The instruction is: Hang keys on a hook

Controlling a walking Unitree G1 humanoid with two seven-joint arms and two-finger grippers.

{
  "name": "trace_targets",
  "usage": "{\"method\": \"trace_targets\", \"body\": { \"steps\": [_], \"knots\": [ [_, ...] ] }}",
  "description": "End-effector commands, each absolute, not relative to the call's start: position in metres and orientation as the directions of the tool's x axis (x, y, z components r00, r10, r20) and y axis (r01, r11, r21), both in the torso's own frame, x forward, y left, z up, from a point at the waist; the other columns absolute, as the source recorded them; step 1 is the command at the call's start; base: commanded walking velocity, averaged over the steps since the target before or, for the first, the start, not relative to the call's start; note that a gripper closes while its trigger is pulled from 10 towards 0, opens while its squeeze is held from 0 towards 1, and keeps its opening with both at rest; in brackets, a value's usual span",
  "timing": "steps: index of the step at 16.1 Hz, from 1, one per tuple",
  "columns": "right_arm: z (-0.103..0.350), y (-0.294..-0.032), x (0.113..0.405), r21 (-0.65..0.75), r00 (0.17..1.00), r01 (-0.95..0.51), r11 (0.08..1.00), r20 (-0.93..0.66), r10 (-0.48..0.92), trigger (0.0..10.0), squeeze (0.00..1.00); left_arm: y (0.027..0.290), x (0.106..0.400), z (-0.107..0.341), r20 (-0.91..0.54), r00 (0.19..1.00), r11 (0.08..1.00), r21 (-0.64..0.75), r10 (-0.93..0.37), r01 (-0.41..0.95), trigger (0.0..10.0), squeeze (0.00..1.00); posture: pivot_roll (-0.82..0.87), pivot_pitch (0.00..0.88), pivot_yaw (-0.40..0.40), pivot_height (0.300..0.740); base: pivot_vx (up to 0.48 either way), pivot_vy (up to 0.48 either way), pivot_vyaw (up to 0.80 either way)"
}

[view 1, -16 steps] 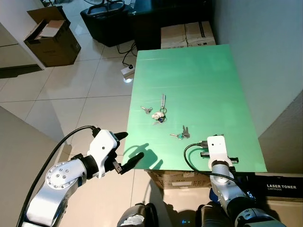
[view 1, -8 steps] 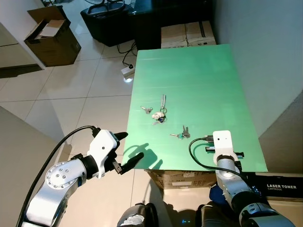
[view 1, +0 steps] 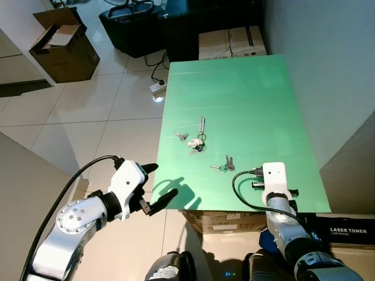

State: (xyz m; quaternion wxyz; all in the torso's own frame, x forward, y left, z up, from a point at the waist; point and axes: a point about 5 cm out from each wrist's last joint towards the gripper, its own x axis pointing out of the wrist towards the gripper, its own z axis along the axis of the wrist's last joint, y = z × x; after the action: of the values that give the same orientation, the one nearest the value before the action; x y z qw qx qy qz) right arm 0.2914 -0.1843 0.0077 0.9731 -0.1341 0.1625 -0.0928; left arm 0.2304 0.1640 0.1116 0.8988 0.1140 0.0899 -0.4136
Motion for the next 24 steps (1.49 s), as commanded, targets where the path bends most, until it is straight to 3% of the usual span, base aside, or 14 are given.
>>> {"method": "trace_targets", "body": {
  "steps": [1, 11, 19, 20, 21, 24],
  "knots": [
    [0.0065, -0.1794, 0.2904, -0.250, 0.932, 0.137, 0.958, -0.294, -0.210, 10.0, 0.00, 0.1714, 0.2296, 0.1106, -0.286, 0.652, 0.641, 0.146, -0.702, 0.754, 10.0, 0.00, 0.09, 0.185, 0.214, 0.740, 0.000, 0.000, 0.00],
    [0.0082, -0.1762, 0.2903, -0.131, 0.949, 0.127, 0.983, -0.274, -0.159, 10.0, 0.00, 0.1717, 0.2279, 0.1114, -0.289, 0.649, 0.637, 0.148, -0.704, 0.756, 10.0, 0.00, 0.09, 0.177, 0.213, 0.740, 0.000, 0.000, 0.00],
    [0.0076, -0.1835, 0.2888, -0.118, 0.945, 0.149, 0.982, -0.275, -0.177, 10.0, 0.00, 0.1736, 0.2280, 0.1130, -0.291, 0.649, 0.637, 0.150, -0.703, 0.756, 10.0, 0.00, 0.10, 0.184, 0.218, 0.740, 0.000, 0.000, 0.00],
    [0.0065, -0.1830, 0.2883, -0.111, 0.944, 0.142, 0.984, -0.283, -0.168, 10.0, 0.83, 0.1737, 0.2282, 0.1130, -0.292, 0.650, 0.637, 0.151, -0.702, 0.756, 10.0, 0.00, 0.10, 0.185, 0.218, 0.740, 0.000, 0.000, 0.00],
    [0.0060, -0.1827, 0.2880, -0.109, 0.945, 0.135, 0.985, -0.286, -0.161, 10.0, 1.00, 0.1737, 0.2283, 0.1130, -0.292, 0.650, 0.637, 0.151, -0.702, 0.756, 10.0, 0.00, 0.10, 0.185, 0.218, 0.740, 0.000, 0.000, 0.00],
    [0.0066, -0.1803, 0.2889, -0.100, 0.950, 0.107, 0.989, -0.285, -0.131, 10.0, 1.00, 0.1726, 0.2288, 0.1132, -0.289, 0.652, 0.640, 0.151, -0.701, 0.754, 10.0, 0.00, 0.10, 0.186, 0.214, 0.740, 0.000, 0.000, 0.00]
  ]
}}
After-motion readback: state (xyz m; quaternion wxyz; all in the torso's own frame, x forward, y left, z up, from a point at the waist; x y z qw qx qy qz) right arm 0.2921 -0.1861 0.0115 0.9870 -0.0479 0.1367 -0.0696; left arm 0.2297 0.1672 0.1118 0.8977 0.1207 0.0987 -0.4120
